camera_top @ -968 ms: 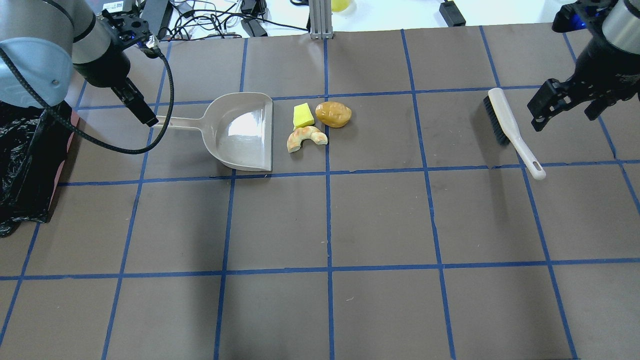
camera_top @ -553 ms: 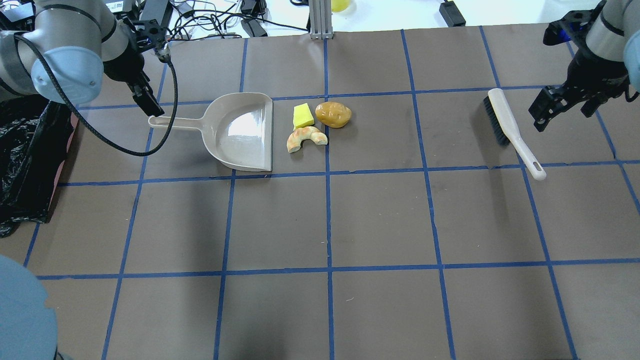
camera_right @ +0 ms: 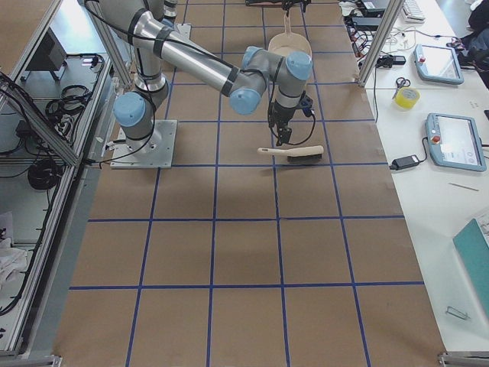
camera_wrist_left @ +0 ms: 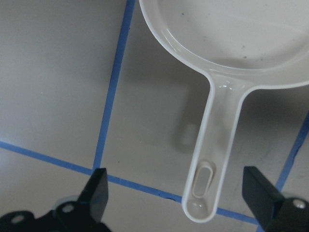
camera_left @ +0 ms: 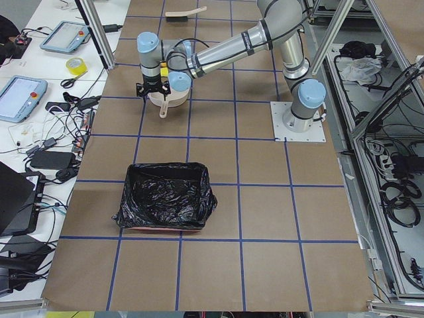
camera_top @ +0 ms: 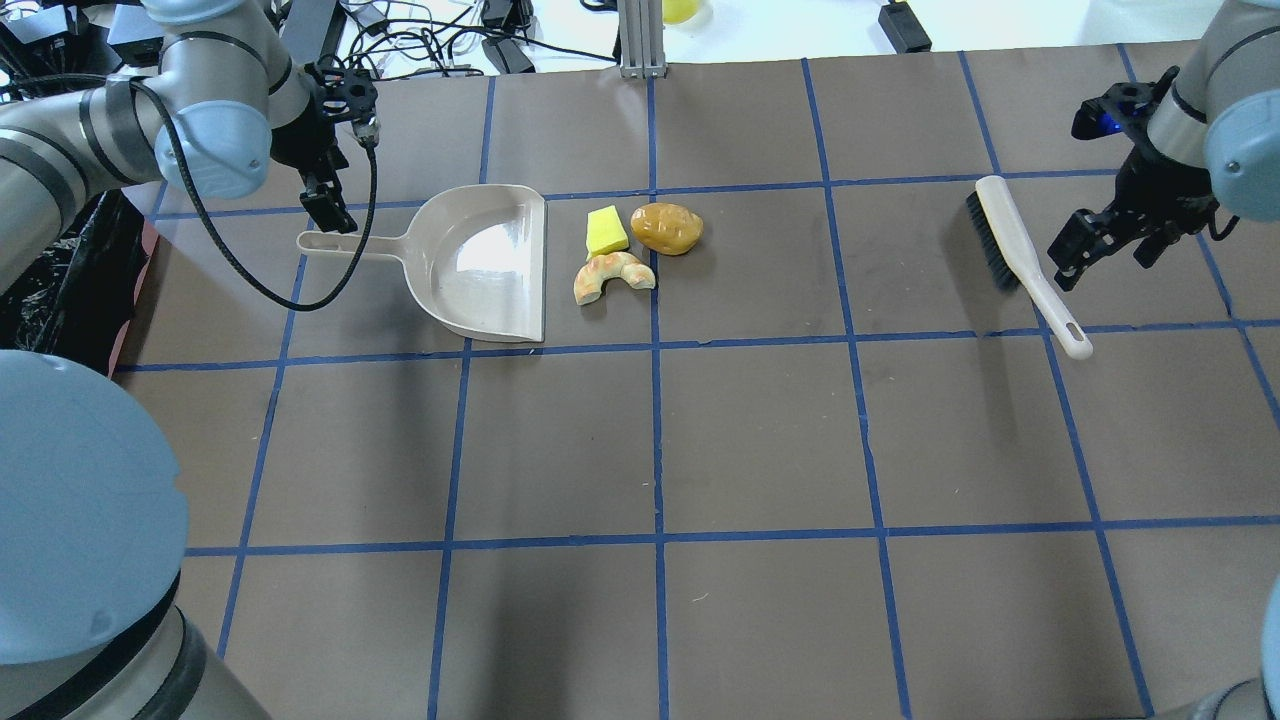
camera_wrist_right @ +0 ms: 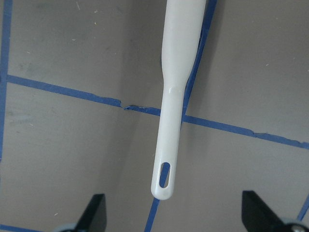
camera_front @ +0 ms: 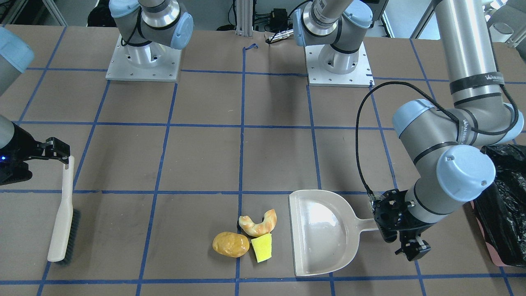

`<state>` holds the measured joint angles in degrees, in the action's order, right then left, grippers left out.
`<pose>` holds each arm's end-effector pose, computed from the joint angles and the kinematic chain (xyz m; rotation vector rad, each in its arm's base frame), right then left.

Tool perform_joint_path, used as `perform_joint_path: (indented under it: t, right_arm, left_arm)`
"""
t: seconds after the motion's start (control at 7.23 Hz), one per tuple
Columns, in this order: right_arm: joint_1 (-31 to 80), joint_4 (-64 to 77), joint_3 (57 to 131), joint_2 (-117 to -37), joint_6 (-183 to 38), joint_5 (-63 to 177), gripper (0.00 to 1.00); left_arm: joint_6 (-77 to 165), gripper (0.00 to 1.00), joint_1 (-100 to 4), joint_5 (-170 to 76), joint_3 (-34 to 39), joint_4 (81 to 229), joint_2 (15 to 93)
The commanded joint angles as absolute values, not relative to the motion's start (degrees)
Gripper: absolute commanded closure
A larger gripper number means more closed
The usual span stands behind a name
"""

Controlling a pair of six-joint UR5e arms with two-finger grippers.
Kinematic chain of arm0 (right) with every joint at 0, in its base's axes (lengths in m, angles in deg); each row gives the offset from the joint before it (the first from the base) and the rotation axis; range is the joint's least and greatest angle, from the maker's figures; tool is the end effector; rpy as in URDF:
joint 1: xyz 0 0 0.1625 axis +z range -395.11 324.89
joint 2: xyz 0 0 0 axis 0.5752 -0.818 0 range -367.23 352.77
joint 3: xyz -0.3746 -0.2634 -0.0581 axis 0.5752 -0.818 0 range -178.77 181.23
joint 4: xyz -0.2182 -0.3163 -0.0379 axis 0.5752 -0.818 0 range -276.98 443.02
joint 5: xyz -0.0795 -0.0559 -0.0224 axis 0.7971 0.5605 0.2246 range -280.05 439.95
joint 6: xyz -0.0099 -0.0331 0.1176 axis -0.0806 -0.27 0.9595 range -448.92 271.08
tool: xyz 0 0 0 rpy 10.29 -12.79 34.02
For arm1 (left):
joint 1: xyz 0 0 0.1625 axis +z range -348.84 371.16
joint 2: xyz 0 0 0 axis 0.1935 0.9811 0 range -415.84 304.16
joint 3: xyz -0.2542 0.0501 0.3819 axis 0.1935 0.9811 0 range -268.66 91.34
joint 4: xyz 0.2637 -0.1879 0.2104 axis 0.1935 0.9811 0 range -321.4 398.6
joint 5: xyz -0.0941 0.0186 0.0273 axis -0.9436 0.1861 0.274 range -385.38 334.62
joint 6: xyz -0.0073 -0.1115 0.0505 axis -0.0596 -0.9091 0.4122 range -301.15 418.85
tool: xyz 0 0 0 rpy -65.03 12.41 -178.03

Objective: Sweep and dump trash into bin
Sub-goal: 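Grasp the white dustpan handle with the left gripper while the right grasps the brush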

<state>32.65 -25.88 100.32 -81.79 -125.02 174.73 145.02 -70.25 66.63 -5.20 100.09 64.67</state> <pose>-0.0904 -0.5463 0.3256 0.3818 -3.0869 -0.1968 -0.0268 -0.6863 0.2985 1.9147 2.3859 -0.0428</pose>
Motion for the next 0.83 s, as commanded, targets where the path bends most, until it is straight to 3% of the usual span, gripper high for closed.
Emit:
perform_joint_path:
  t: [0.0, 0.69]
  right_arm:
    - [31.95, -32.18, 103.17, -78.44, -125.65, 174.61, 0.0]
    - [32.04, -34.31, 103.18, -74.21, -125.13, 174.61, 0.03]
  left_arm:
    - [145.68, 0.01, -71.02, 67.25, -5.69, 99.77, 67.19]
    - [145.95, 0.03, -70.85, 69.8, -4.02, 104.23, 65.28]
